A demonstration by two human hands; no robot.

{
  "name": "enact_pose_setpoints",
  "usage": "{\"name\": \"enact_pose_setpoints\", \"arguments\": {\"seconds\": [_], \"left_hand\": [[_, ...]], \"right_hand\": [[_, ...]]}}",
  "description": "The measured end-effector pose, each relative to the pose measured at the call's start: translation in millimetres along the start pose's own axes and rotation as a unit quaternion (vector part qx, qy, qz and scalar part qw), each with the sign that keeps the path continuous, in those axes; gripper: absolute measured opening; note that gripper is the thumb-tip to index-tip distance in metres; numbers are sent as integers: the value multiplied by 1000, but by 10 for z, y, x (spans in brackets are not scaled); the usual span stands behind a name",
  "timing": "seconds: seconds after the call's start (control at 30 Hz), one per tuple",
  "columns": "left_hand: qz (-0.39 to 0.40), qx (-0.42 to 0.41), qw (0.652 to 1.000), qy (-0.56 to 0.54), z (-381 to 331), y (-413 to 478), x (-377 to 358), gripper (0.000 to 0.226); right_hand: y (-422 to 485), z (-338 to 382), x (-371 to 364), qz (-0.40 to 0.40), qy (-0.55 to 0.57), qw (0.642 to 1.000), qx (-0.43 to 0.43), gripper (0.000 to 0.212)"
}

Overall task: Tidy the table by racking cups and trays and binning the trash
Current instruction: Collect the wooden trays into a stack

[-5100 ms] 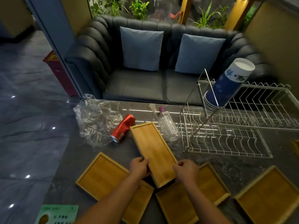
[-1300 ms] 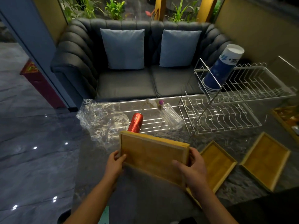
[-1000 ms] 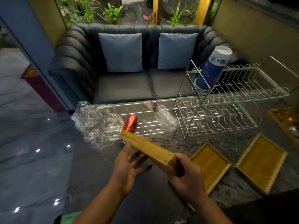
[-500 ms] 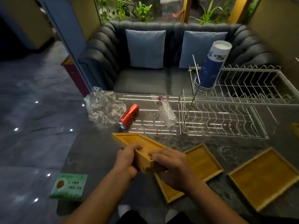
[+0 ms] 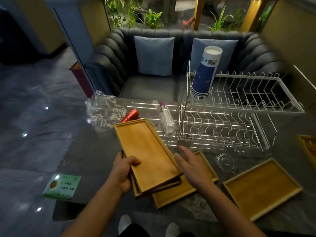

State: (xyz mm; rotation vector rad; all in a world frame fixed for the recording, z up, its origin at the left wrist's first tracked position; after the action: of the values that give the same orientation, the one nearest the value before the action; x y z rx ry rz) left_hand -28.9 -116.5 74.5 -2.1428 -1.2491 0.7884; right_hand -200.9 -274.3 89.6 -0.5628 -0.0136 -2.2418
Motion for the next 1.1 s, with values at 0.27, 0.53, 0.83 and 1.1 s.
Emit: {"name": "enact_pose_setpoints", "arguments": {"seconds": [0.27, 0.53, 0.83, 1.1], "left_hand": [[27, -12, 1000, 2, 195, 125, -55, 65], [24, 3, 999, 36, 383, 283, 49, 58], [-2, 52, 998, 37, 534, 458, 405, 49], [-28, 59, 998, 25, 499, 520, 833, 54]], "right_hand": [[-192, -273, -345, 22, 201, 970, -131, 18], [-216, -458, -465, 51, 48, 992, -102, 6], [204, -792, -96, 61, -125, 989, -56, 35], [908, -1043, -198, 182, -545, 812, 103, 40]]}}
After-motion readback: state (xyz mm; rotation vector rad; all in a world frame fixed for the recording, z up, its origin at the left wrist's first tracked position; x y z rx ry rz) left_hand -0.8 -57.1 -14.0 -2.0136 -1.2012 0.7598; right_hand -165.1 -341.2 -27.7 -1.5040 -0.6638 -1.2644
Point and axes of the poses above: each hand's wrist, its own y-axis towards the middle knuckle, its own x-axis out of the back of the hand, z = x × y, the point moved 5 cm from there along y, towards the middle knuckle, and after that the axes turned 5 degrees about x, right-handed, at the moved point
